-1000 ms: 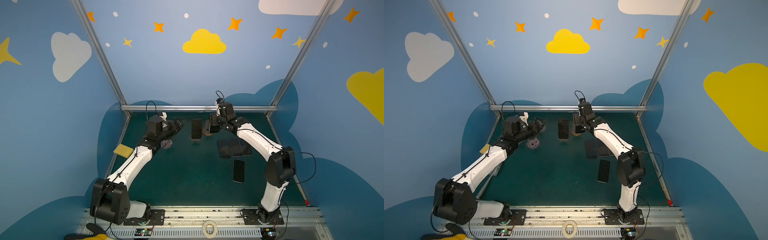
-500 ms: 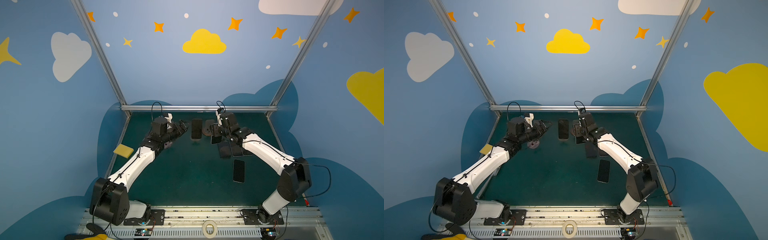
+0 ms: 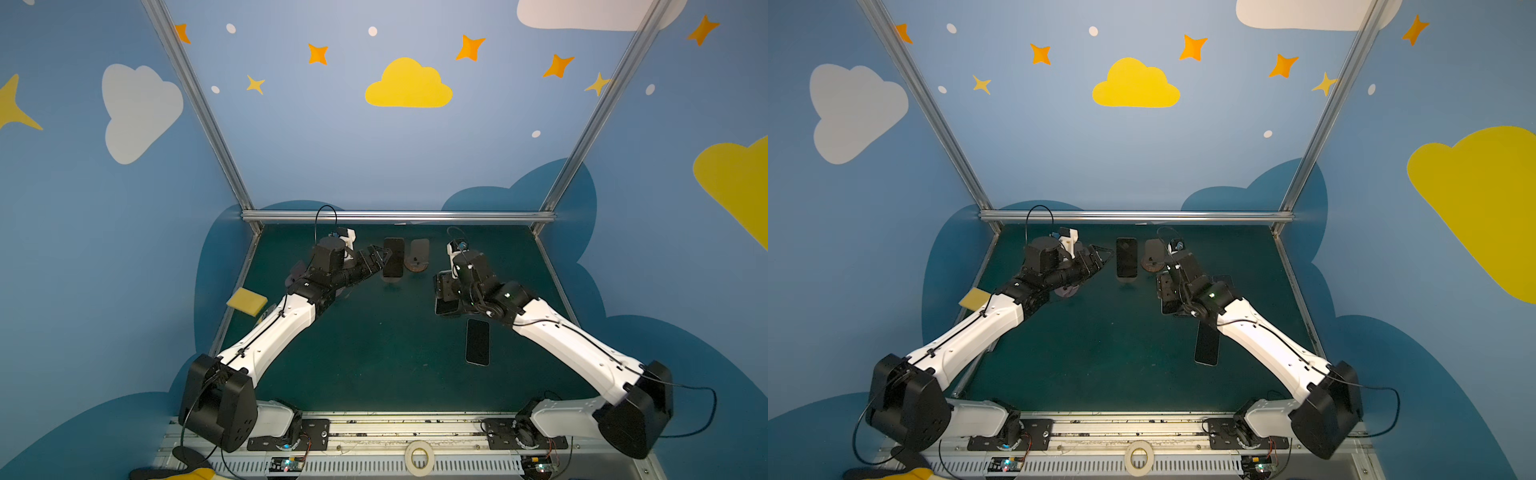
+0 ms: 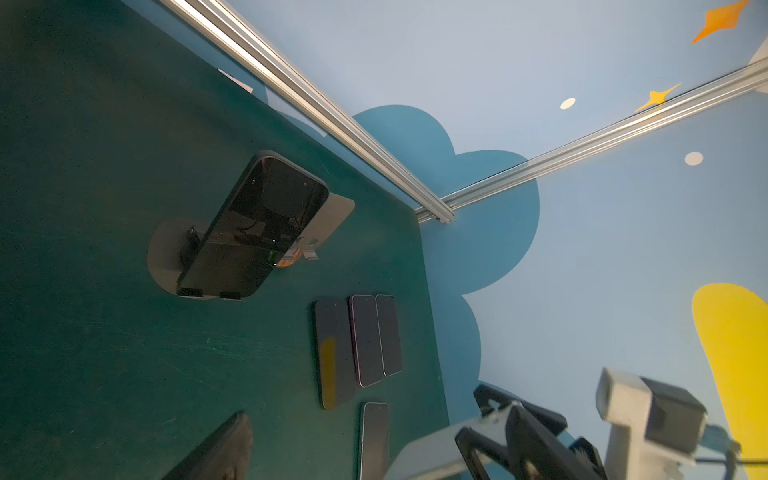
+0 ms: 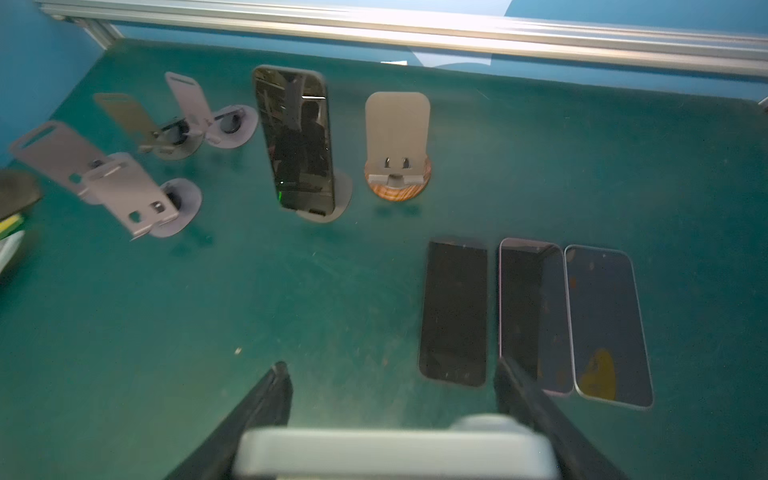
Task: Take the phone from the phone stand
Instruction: 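Carry the phone with the right gripper toward the row of flat phones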
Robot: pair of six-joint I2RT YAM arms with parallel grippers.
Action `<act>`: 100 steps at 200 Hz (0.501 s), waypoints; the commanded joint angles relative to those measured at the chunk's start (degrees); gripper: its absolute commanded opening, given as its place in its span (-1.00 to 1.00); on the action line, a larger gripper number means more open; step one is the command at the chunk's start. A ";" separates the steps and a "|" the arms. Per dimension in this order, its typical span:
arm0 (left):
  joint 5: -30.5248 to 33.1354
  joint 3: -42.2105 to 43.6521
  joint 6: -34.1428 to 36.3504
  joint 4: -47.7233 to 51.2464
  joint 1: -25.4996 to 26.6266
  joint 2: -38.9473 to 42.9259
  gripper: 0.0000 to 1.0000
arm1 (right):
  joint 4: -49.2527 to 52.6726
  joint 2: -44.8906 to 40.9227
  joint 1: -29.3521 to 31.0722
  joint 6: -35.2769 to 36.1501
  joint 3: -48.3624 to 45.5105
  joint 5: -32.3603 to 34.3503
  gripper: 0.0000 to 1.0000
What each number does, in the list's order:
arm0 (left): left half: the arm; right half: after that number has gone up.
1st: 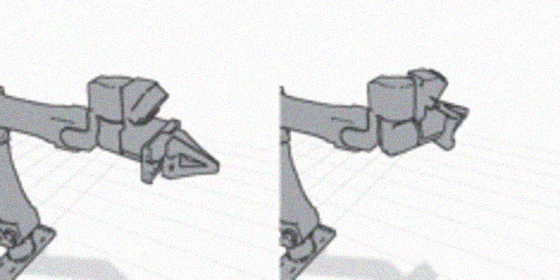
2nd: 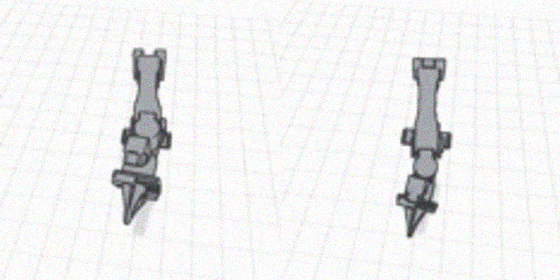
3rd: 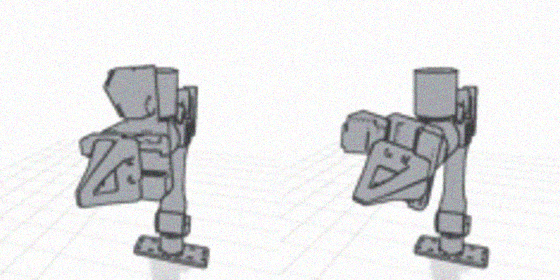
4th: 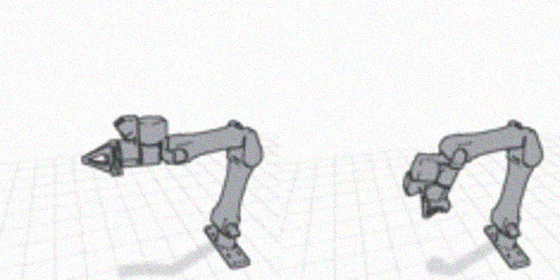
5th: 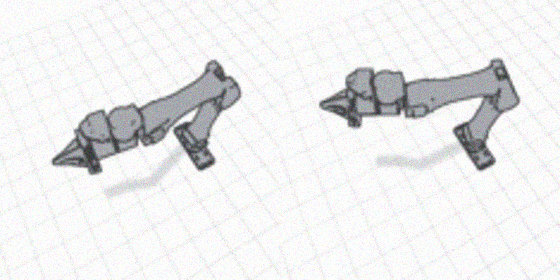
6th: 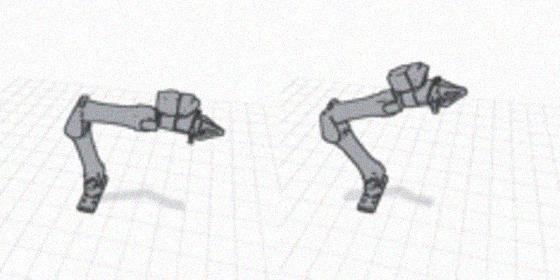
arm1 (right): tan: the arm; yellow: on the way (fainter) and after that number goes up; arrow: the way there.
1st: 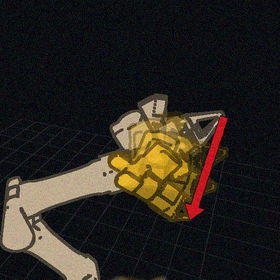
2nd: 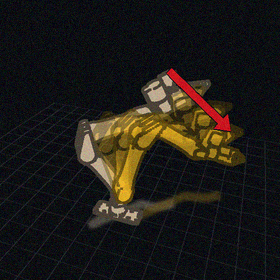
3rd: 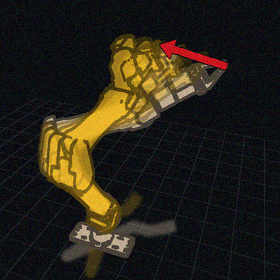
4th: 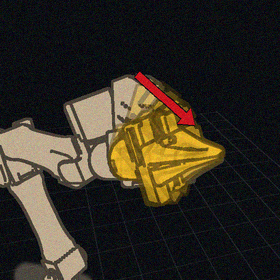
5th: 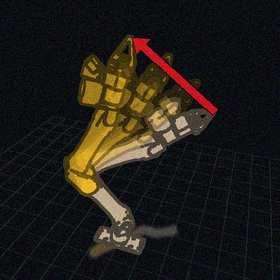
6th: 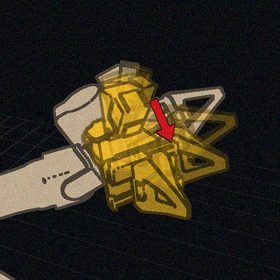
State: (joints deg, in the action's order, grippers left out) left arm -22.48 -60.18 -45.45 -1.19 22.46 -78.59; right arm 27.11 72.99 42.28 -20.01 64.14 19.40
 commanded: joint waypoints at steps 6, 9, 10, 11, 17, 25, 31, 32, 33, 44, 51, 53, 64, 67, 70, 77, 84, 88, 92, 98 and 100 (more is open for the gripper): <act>0.73 -2.09 1.43 1.04 0.04 -0.14 0.88 | 3.29 -4.16 2.74 -5.56 -3.75 3.39 0.03; 0.57 -2.13 1.34 1.02 0.01 -0.16 0.88 | 3.76 -4.42 3.00 -6.36 -4.10 3.57 0.03; 0.58 -2.17 1.34 1.02 0.03 -0.16 0.88 | 3.83 -4.52 3.08 -6.58 -4.19 3.64 0.03; 0.50 -2.20 1.29 1.02 -0.01 -0.12 0.88 | 4.01 -4.57 3.20 -6.86 -4.33 3.72 0.03; 0.28 -2.28 1.21 1.02 0.03 0.00 0.88 | 4.13 -5.12 3.82 -7.76 -5.17 4.24 0.02; 0.32 -2.31 1.40 1.01 0.06 0.18 0.88 | 3.10 -6.01 4.65 -7.71 -6.66 4.83 0.02; 0.67 -2.23 1.62 1.09 0.05 0.40 0.88 | 2.34 -6.56 5.02 -7.51 -7.82 4.82 0.02; 0.67 -2.22 1.69 1.10 0.09 0.43 0.88 | 2.25 -6.64 5.06 -7.50 -7.94 4.79 0.02; 0.72 -2.22 1.73 1.10 0.15 0.44 0.88 | 2.20 -6.73 5.12 -7.50 -8.09 4.78 0.02; 1.08 -2.26 1.92 1.31 -0.02 0.58 0.88 | 2.27 -7.40 5.64 -7.80 -8.84 4.60 0.03; 1.03 -2.39 2.03 1.53 -0.07 0.72 0.88 | 2.98 -7.56 5.94 -8.21 -8.86 4.88 0.02; 1.08 -2.44 2.12 1.61 -0.07 0.76 0.88 | 3.19 -7.61 6.03 -8.38 -8.86 4.97 0.02; 1.17 -2.44 2.17 1.63 -0.10 0.96 0.88 | 4.60 -7.68 6.55 -9.36 -8.77 5.29 0.02; 1.13 -2.43 2.19 1.63 -0.10 1.04 0.88 | 4.86 -7.75 6.70 -9.53 -8.77 5.30 0.02; 1.19 -2.41 2.15 1.55 -0.01 0.98 0.88 | 5.26 -7.91 6.95 -9.81 -8.77 5.43 0.02; 1.40 -2.40 2.25 1.70 0.00 0.90 0.88 | 5.92 -8.06 7.39 -10.33 -8.77 5.79 0.02; 1.63 -2.40 2.50 1.88 0.01 0.68 0.88 | 6.64 -8.28 7.82 -10.97 -8.86 6.27 0.02; 1.96 -2.40 2.55 2.02 0.04 0.55 0.88 | 7.11 -8.35 8.09 -11.36 -8.86 6.47 0.01; 2.00 -2.44 2.62 2.11 -0.05 0.35 0.88 | 7.51 -8.47 8.34 -11.76 -8.94 6.72 0.01; 2.03 -2.47 2.58 2.36 -0.11 0.04 0.88 | 7.95 -8.76 8.71 -12.24 -9.10 7.15 0.01; 2.12 -2.50 2.63 2.45 -0.06 -0.09 0.88 | 8.13 -8.88 8.83 -12.38 -9.16 7.32 0.01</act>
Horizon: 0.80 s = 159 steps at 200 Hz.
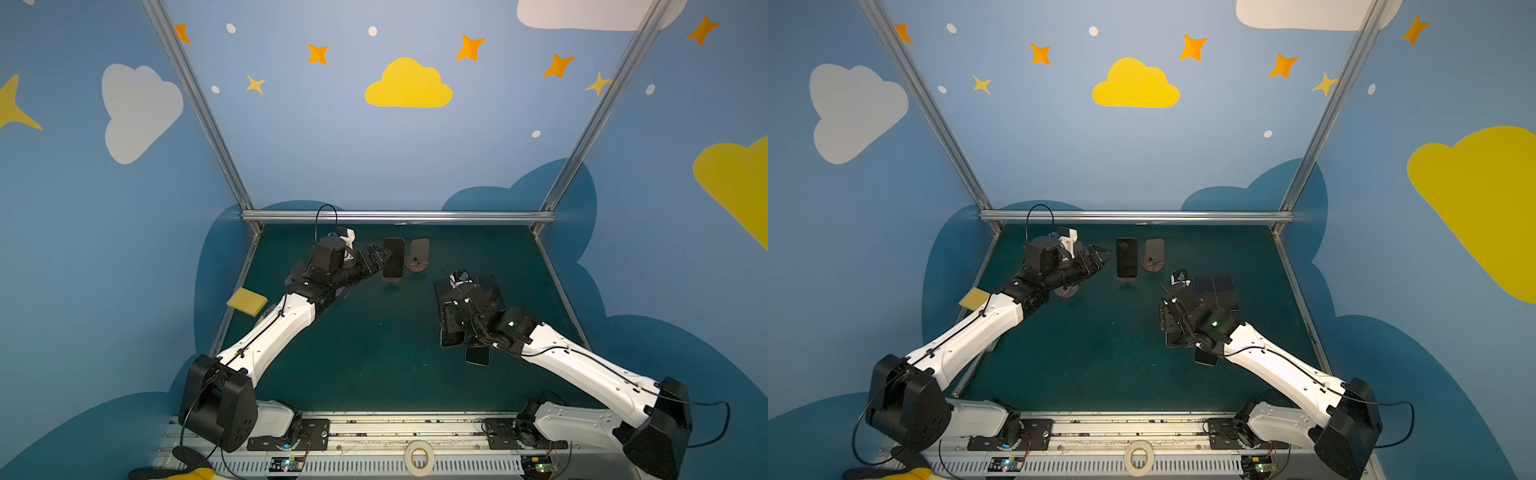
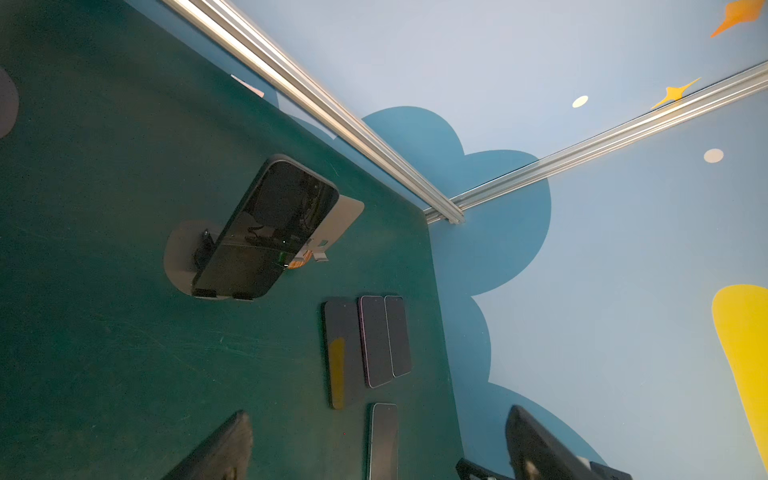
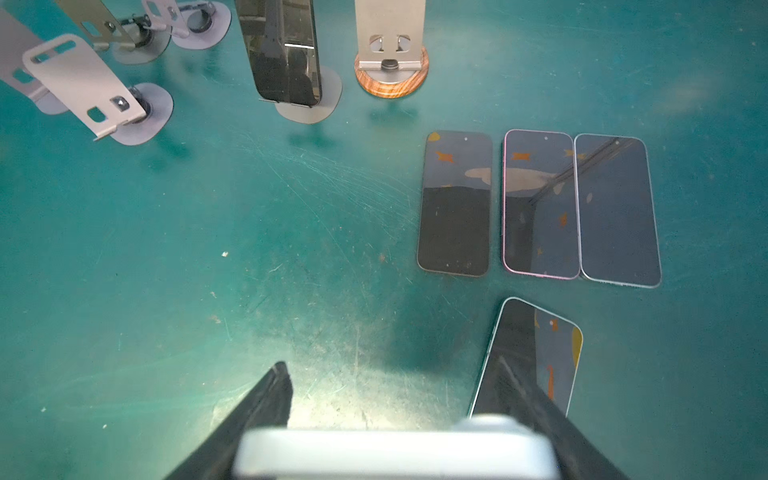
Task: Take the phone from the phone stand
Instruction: 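Carry the phone with the right gripper toward the row of flat phones, then lower the phone flat beside the row of phones with the right gripper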
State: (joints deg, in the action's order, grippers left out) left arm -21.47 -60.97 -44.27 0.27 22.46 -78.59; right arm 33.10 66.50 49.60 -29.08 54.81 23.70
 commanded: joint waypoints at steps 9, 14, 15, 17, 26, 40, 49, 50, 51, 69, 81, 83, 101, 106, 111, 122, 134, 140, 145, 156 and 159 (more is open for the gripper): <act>1.08 -1.87 1.56 1.21 -0.10 -0.52 0.88 | 2.93 -2.53 1.96 -4.21 -0.04 3.63 0.01; 1.18 -1.87 1.51 1.22 -0.12 -0.72 0.88 | 3.43 -2.66 2.27 -4.90 -0.05 3.98 0.01; 1.18 -1.87 1.53 1.22 -0.08 -0.75 0.88 | 3.53 -2.72 2.35 -5.05 -0.05 4.03 0.01; 1.17 -1.87 1.55 1.26 -0.08 -0.84 0.88 | 3.76 -2.79 2.41 -5.38 -0.05 4.23 0.01; 1.21 -1.81 1.43 1.35 -0.07 -1.25 0.88 | 4.43 -3.14 3.06 -6.23 -0.13 4.90 0.01; 1.26 -1.96 1.23 1.56 -0.24 -1.80 0.88 | 5.30 -3.59 4.11 -7.31 -0.23 6.09 0.00; 0.97 -2.11 1.07 1.66 -0.41 -2.13 0.88 | 6.14 -3.73 4.72 -8.11 -0.14 6.74 0.00; 0.94 -2.12 1.05 1.70 -0.45 -2.16 0.88 | 6.21 -3.74 4.80 -8.15 -0.14 6.81 0.00; 0.88 -2.13 1.04 1.73 -0.42 -2.26 0.88 | 6.28 -3.79 4.85 -8.21 -0.14 6.85 0.00; 0.03 -2.57 0.72 1.83 -1.16 -2.72 0.88 | 7.87 -3.41 5.96 -9.94 0.28 7.09 0.00; -0.06 -2.45 0.54 1.75 -1.64 -2.71 0.88 | 8.64 -2.84 6.67 -10.95 0.38 6.89 0.00; -0.04 -2.48 0.49 1.75 -1.74 -2.71 0.88 | 8.86 -2.68 6.76 -11.21 0.45 6.82 -0.01; -0.15 -2.29 0.31 1.46 -2.32 -2.50 0.88 | 10.36 -1.69 7.47 -13.06 0.57 6.61 0.00; -0.15 -2.31 0.30 1.42 -2.39 -2.38 0.88 | 10.56 -1.54 7.48 -13.46 0.42 6.51 0.00; -0.14 -2.31 0.25 1.40 -2.47 -2.28 0.88 | 10.53 -1.36 7.61 -13.67 0.18 6.44 0.00; -0.02 -2.22 0.20 1.31 -2.42 -2.02 0.88 | 10.10 -1.24 7.70 -14.14 -0.43 6.19 0.00; -0.21 -2.05 0.00 1.06 -2.40 -1.86 0.88 | 9.32 -1.05 7.70 -14.28 -1.39 6.34 0.00; -0.39 -2.04 -0.02 0.96 -2.38 -1.83 0.88 | 8.80 -0.98 7.70 -14.41 -1.89 6.39 -0.01; -0.37 -2.05 -0.16 0.87 -2.39 -1.86 0.88 | 8.39 -0.90 7.70 -14.51 -2.29 6.52 0.00; -0.54 -1.91 -0.42 0.72 -2.35 -1.83 0.88 | 7.43 -0.80 7.70 -14.09 -3.05 6.77 -0.01; -0.67 -1.88 -0.47 0.58 -2.33 -1.91 0.88 | 7.22 -0.74 7.70 -14.20 -3.30 6.83 -0.01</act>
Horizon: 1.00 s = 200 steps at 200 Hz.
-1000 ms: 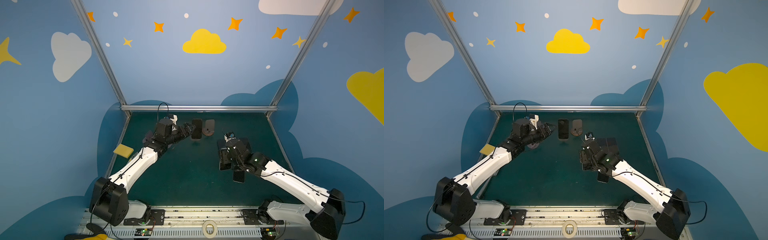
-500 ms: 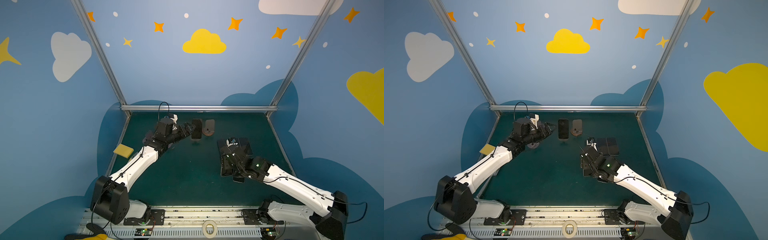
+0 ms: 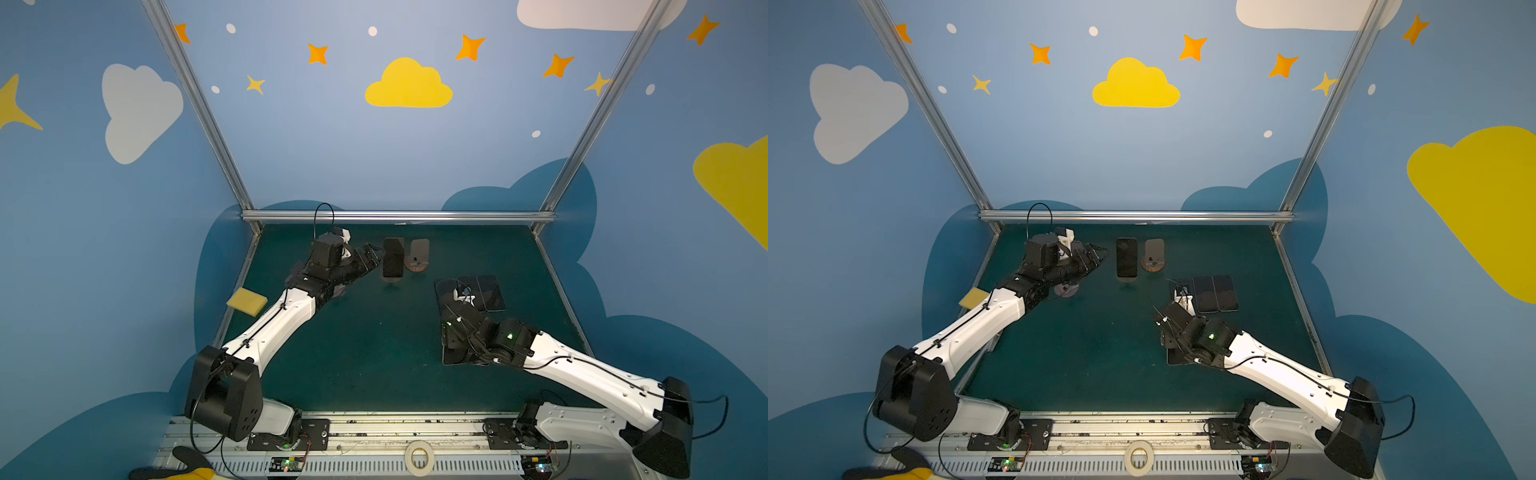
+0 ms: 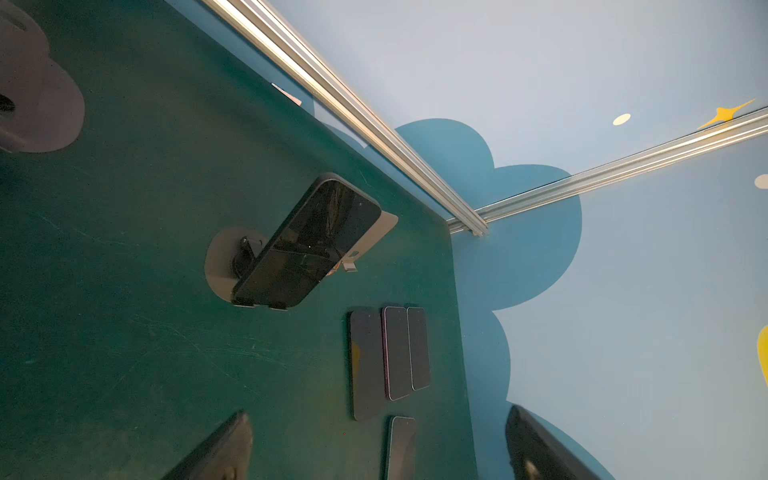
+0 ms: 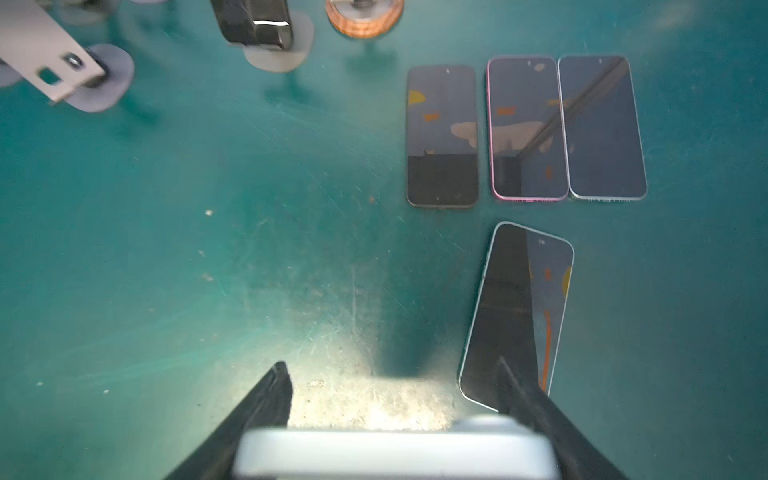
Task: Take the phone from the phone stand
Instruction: 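Lower the phone flat beside the row of phones with the right gripper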
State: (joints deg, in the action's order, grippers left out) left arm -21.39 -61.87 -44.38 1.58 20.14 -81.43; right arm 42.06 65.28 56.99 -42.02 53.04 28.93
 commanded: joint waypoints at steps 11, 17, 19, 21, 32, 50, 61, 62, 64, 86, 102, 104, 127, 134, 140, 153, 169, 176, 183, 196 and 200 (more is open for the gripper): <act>-1.01 -0.98 -0.60 -0.88 -0.07 0.92 0.88 | -2.56 0.63 0.31 -1.88 -2.41 2.08 0.00; -0.94 -0.98 -0.60 -0.88 0.07 0.92 0.88 | -3.61 0.79 0.31 -1.42 -3.05 2.15 0.00; -0.94 -0.98 -0.48 -0.88 0.09 0.92 0.88 | -4.00 0.88 0.31 -1.23 -3.32 2.18 -0.01; -0.94 -0.91 -0.45 -0.88 0.10 0.92 0.88 | -4.29 0.90 0.31 -1.09 -3.52 2.18 0.00; -0.71 -0.84 -0.47 -0.88 0.11 0.92 0.88 | -6.14 1.31 0.31 -0.36 -4.27 1.84 0.00; -1.09 -1.04 -0.69 -0.97 0.09 0.83 0.88 | -7.65 2.65 0.22 0.24 -4.82 2.74 0.00; -1.15 -1.06 -0.67 -0.88 -0.08 0.91 0.88 | -6.00 3.88 0.22 -2.67 -4.55 4.14 0.00; -1.13 -1.06 -0.64 -0.88 -0.05 0.92 0.88 | -5.84 4.02 0.18 -2.87 -4.53 4.17 0.00; -1.07 -1.06 -0.63 -0.82 -0.02 0.96 0.88 | -5.63 4.21 0.15 -3.13 -4.44 4.15 0.00; -0.18 -1.06 0.09 -0.36 -0.30 1.48 0.88 | -6.91 7.74 0.15 -1.64 -4.02 3.09 0.00; 0.10 -0.98 0.26 -0.27 -0.32 1.37 0.88 | -6.56 10.45 0.01 -0.60 -2.92 2.48 0.01; 0.05 -1.00 0.30 -0.27 -0.31 1.36 0.88 | -6.67 10.70 -0.03 -0.50 -2.76 2.39 0.01; -0.41 -1.44 0.40 0.32 -0.43 1.05 0.88 | -8.51 12.39 -0.65 0.78 -2.89 0.55 0.05; -0.56 -1.62 0.42 0.44 -0.44 1.13 0.89 | -9.07 12.65 -0.78 1.01 -2.98 0.07 0.06; -0.71 -1.81 0.44 0.49 -0.52 1.29 0.89 | -9.54 12.81 -1.06 1.31 -3.24 -0.48 0.06; -0.97 -1.90 0.44 0.44 -0.79 1.79 0.89 | -11.10 12.79 -2.06 1.42 -4.34 -2.35 0.06; -1.46 -2.03 0.12 0.39 -1.41 2.43 0.89 | -13.45 12.77 -3.46 1.57 -5.76 -5.94 0.05; -1.75 -1.98 -0.14 0.14 -1.67 2.69 0.89 | -14.51 12.98 -4.07 1.83 -6.30 -7.60 0.05; -1.96 -1.94 -0.53 -0.12 -1.99 2.98 0.89 | -15.39 13.24 -4.85 2.02 -6.88 -9.24 0.06; -2.41 -1.75 -1.01 -0.65 -2.34 3.39 0.89 | -16.62 13.69 -6.53 2.65 -7.72 -12.60 0.05; -2.62 -1.64 -1.24 -0.82 -2.45 3.38 0.89 | -16.79 13.76 -6.92 2.87 -7.97 -13.19 0.05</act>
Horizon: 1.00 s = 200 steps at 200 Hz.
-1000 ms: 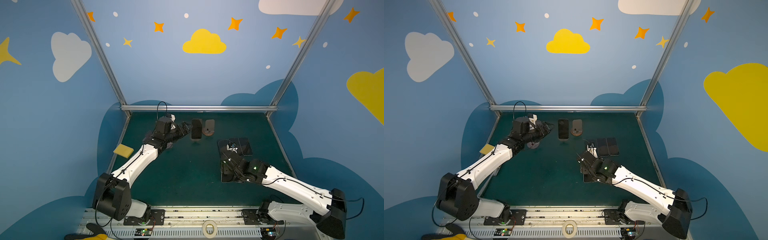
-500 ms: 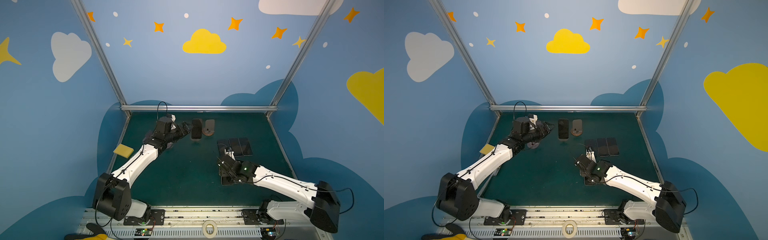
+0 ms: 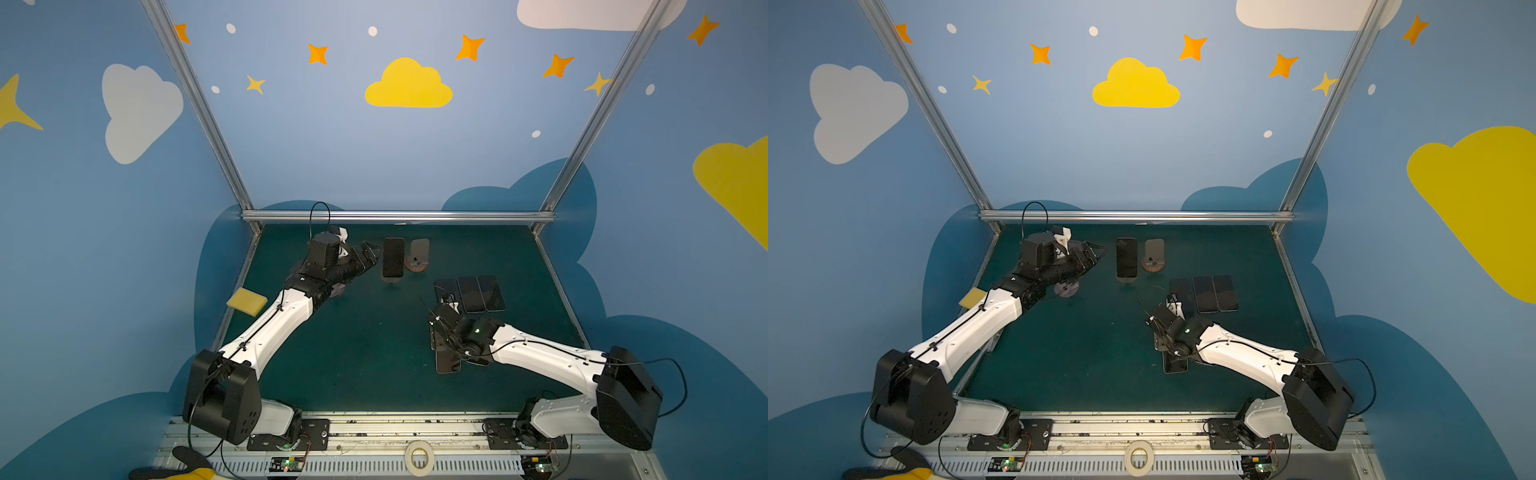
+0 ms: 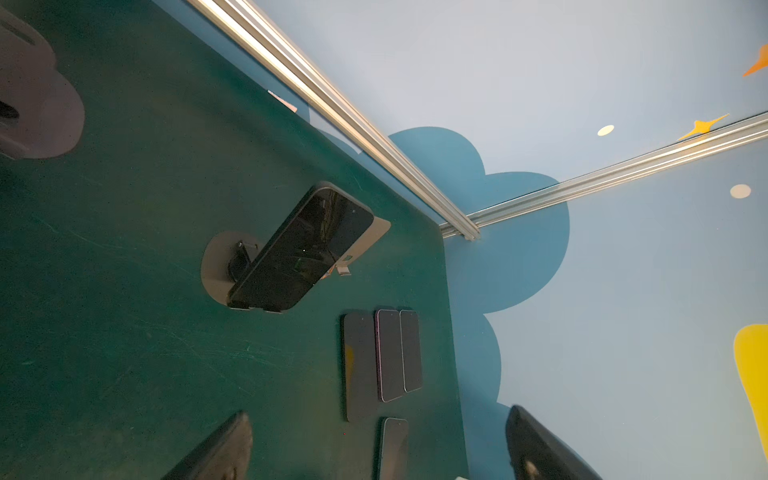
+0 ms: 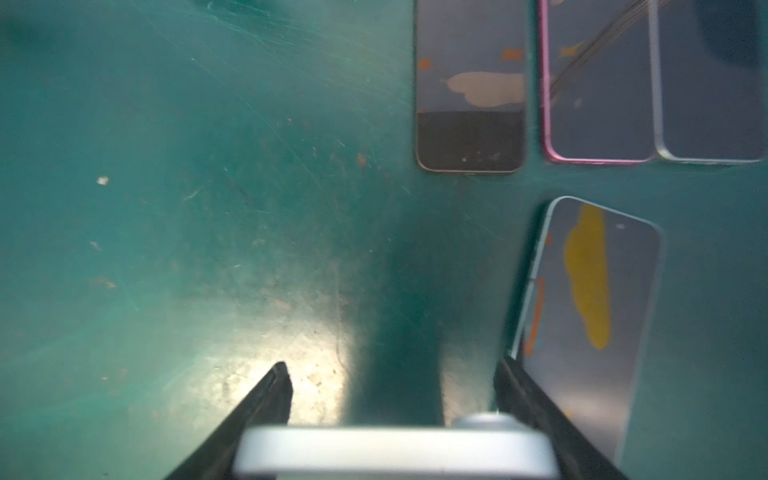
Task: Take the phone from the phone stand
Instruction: 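Lower the phone flat beside the row of phones with the right gripper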
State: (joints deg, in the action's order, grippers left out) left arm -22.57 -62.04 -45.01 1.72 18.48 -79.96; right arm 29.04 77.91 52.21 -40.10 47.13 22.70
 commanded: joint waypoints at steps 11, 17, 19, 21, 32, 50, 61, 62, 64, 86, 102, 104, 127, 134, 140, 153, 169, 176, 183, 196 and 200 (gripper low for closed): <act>-1.85 -1.42 -1.03 -1.34 -0.90 1.96 0.88 | -3.43 1.50 -3.11 1.46 -2.28 -7.79 0.06; -1.99 -1.42 -1.11 -1.44 -1.00 1.92 0.89 | -3.40 1.65 -3.89 1.72 -2.46 -8.80 0.05; -2.07 -1.42 -1.12 -1.45 -0.99 1.87 0.89 | -3.38 1.75 -4.09 1.81 -2.48 -9.18 0.05; -2.12 -1.42 -1.17 -1.45 -1.03 1.84 0.89 | -3.37 1.79 -4.32 1.92 -2.55 -9.54 0.05; -2.62 -1.41 -1.62 -1.60 -1.06 1.53 0.88 | -3.26 2.34 -5.24 2.70 -2.59 -11.02 0.05; -3.68 -1.41 -2.67 -2.14 -1.16 1.09 0.89 | -3.46 3.72 -7.13 3.42 -2.61 -13.03 0.05; -4.04 -1.32 -2.97 -2.50 -1.08 0.96 0.89 | -4.41 4.46 -8.75 3.76 -2.86 -15.54 0.05; -4.05 -1.32 -2.97 -2.50 -1.08 1.00 0.89 | -4.55 4.54 -8.95 3.78 -2.89 -15.74 0.05; -4.06 -1.33 -2.97 -2.51 -1.08 0.94 0.89 | -4.61 4.71 -9.16 3.90 -2.87 -16.19 0.05; -4.22 -1.30 -3.19 -2.59 -1.12 0.86 0.89 | -3.86 6.81 -12.01 4.58 -2.07 -19.14 0.05; -4.41 -1.28 -3.32 -2.73 -1.07 0.69 0.89 | -2.31 8.68 -13.71 4.59 -0.94 -20.59 0.06; -4.44 -1.29 -3.33 -2.76 -1.05 0.67 0.89 | -1.81 8.98 -13.91 4.59 -0.67 -20.59 0.06; -4.46 -1.27 -2.80 -2.71 -0.49 0.42 0.89 | 4.15 12.78 -16.41 6.18 3.17 -22.65 0.08; -3.96 -1.49 -2.04 -2.18 -0.14 0.47 0.89 | 5.37 14.11 -16.90 6.35 4.42 -23.29 0.08; -3.36 -1.65 -1.40 -1.63 0.17 0.42 0.89 | 5.46 14.93 -16.97 6.56 4.90 -23.32 0.08; -2.87 -1.77 -0.81 -1.28 0.50 0.27 0.89 | 4.96 16.35 -16.96 6.41 5.31 -22.08 0.08; -2.80 -1.85 -0.52 -1.02 0.90 0.03 0.89 | 4.65 17.27 -17.14 6.04 5.51 -20.16 0.08; -2.66 -1.91 -0.35 -0.86 0.98 -0.15 0.89 | 4.45 17.73 -17.15 6.17 5.72 -20.11 0.08; -2.56 -1.93 -0.18 -0.69 1.15 -0.26 0.88 | 4.30 18.09 -17.14 6.25 5.88 -19.96 0.09; -2.42 -2.01 -0.24 -0.66 1.29 -0.37 0.89 | 4.48 18.82 -17.14 6.64 6.25 -19.26 0.11; -2.53 -2.01 -0.30 -0.66 1.30 -0.42 0.89 | 4.85 19.08 -17.18 6.65 6.42 -18.95 0.13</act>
State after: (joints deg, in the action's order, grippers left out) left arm -25.82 -62.04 -46.72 0.60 19.57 -79.85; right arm 32.16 94.08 35.35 -34.63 53.08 1.32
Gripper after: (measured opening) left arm 0.942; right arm 0.734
